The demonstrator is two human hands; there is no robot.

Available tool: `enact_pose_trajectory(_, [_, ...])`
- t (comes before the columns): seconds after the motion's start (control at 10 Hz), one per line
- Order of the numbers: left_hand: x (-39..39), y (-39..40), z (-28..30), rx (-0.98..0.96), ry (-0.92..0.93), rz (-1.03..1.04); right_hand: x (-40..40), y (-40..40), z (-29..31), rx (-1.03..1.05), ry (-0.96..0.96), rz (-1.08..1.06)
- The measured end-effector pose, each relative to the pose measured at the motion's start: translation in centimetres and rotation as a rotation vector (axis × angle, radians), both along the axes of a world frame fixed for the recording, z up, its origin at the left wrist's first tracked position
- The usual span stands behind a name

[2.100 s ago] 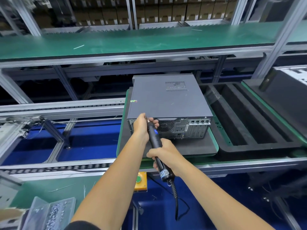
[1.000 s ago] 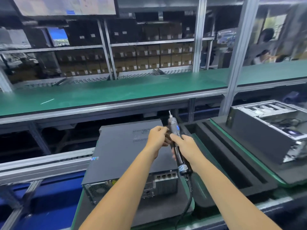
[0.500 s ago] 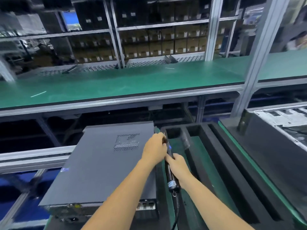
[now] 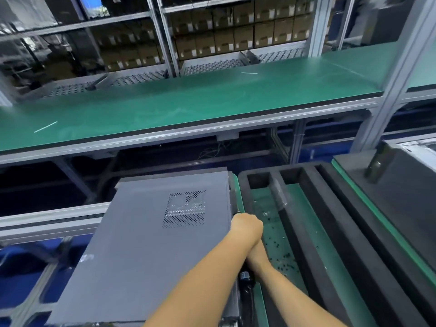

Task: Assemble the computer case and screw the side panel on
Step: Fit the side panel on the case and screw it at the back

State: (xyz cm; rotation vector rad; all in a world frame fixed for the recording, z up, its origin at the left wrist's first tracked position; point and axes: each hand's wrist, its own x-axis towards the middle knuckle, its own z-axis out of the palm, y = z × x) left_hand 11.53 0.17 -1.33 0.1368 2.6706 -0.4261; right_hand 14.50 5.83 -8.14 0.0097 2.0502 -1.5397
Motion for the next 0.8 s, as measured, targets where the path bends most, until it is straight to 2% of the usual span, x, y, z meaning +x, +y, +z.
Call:
enact_pose_trajectory(0.3, [-1.8,-0.3,-2.3,0.075,-0.078,0.112,-0.7,-1.0,-1.2,-0.047,0.077,-0.209])
enact_pose_trajectory(0.6, [-1.1,-0.1,-1.0,0.086,0.023,0.065,-2.1,-0.5,-1.9,0.112,0.131,-0.042])
enact_pose_trajectory(0.7, [-0.8,0.0,-0.3,0.218,0.1,0.073,-2.8,0.4,-2.8,0.158,0.124,-0.047])
enact_pose_trajectory(0.8, [0.0,0.4,1.1,0.505,0.242,0.163,-3.7,0.8,-1.7,0.102,0.09,-0.169])
